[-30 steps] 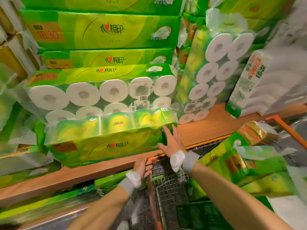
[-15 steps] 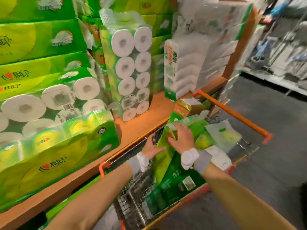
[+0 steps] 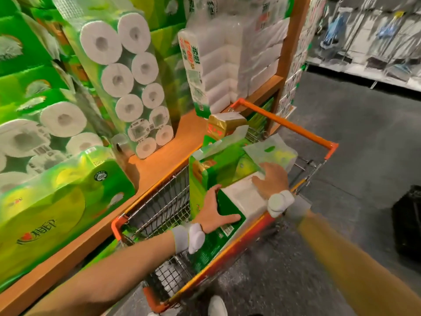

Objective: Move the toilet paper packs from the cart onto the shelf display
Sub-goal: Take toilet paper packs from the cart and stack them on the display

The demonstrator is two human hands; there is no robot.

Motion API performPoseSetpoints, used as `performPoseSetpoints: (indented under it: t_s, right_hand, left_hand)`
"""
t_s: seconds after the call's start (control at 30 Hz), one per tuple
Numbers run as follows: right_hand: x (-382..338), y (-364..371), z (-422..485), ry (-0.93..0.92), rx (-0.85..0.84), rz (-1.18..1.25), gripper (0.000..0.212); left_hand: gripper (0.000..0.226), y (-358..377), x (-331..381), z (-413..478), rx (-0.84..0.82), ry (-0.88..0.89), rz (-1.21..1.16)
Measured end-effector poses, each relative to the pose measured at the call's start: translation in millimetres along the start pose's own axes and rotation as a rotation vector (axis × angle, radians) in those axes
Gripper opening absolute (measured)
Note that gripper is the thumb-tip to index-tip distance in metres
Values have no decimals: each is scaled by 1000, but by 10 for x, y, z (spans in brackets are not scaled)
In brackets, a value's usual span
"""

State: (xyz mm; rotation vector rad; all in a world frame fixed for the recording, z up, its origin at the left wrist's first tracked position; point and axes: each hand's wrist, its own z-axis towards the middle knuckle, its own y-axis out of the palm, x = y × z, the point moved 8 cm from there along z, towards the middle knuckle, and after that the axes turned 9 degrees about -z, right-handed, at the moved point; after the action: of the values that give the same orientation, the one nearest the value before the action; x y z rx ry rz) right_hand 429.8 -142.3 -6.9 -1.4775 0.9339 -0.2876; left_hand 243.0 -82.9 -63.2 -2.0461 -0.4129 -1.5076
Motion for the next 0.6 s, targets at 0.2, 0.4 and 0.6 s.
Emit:
performPoseSetpoints:
  t_s: [0.2,0.4,0.6]
  right_hand:
    - [458,228,-80,195,-76,183,59]
    - [536,434,-47,262,-173,501,66]
    - [342,390,-127,222,-146,595,52]
  left_hand:
    - [142,152,1,-107,107,31,125]
    - [148,197,-72,-139,198,11,205]
    - [137,13,-86,-146,273,43,142]
